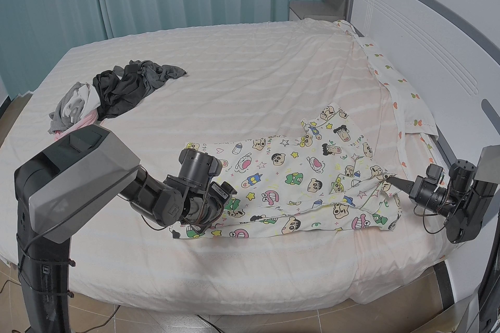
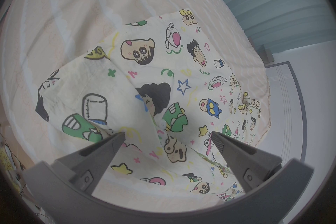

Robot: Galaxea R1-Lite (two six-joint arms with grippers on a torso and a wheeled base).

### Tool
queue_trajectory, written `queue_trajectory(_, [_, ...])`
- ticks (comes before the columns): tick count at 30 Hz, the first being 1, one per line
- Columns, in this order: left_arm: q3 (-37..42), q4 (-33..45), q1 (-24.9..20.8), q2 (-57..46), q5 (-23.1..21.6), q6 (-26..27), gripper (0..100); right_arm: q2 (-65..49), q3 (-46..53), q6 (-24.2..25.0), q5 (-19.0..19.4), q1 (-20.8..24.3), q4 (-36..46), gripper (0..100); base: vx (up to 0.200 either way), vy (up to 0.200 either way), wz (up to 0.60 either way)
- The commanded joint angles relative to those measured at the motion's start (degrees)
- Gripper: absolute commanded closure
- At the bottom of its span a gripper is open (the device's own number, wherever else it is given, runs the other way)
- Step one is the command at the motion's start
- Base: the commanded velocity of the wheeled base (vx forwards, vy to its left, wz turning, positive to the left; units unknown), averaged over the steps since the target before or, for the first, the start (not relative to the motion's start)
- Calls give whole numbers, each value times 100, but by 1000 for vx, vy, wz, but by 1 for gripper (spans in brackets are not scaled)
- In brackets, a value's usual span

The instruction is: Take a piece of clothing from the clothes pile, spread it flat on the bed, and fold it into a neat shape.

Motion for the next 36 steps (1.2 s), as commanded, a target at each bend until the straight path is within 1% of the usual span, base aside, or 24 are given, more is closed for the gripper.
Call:
queue_trajectory(1, [-15,8,-45,8,6,1,0,8,-1,-2,0,0,-93,100,0,0,0])
queue_trajectory(8, [-59,61,-45,-1,-47,-25,0,-1,-1,-2,0,-9,-102,100,0,0,0])
queue_trajectory(10, [-76,272,-150,34,-29,-8,0,8,-1,-2,0,0,-93,100,0,0,0])
queue_trajectory(13, [-94,377,-168,34,-29,-8,0,8,-1,-2,0,0,-93,100,0,0,0])
queue_trajectory(21, [-269,404,-203,184,120,115,0,-1,-1,-2,0,0,-93,100,0,0,0])
queue_trajectory(22, [-384,386,-185,210,278,168,0,-1,-1,-2,0,0,-102,100,0,0,0])
queue_trajectory(28, [-683,351,-18,254,507,212,0,-1,8,-2,0,0,-102,100,0,0,0])
queue_trajectory(30, [-911,324,157,298,700,212,0,-1,-1,-2,0,-9,-102,100,0,0,0])
queue_trajectory(32, [-1034,289,281,298,788,203,0,-1,-1,-2,0,0,-102,100,0,0,0])
queue_trajectory(36, [-1166,34,509,289,815,221,0,8,-1,-2,0,0,-102,100,0,0,0])
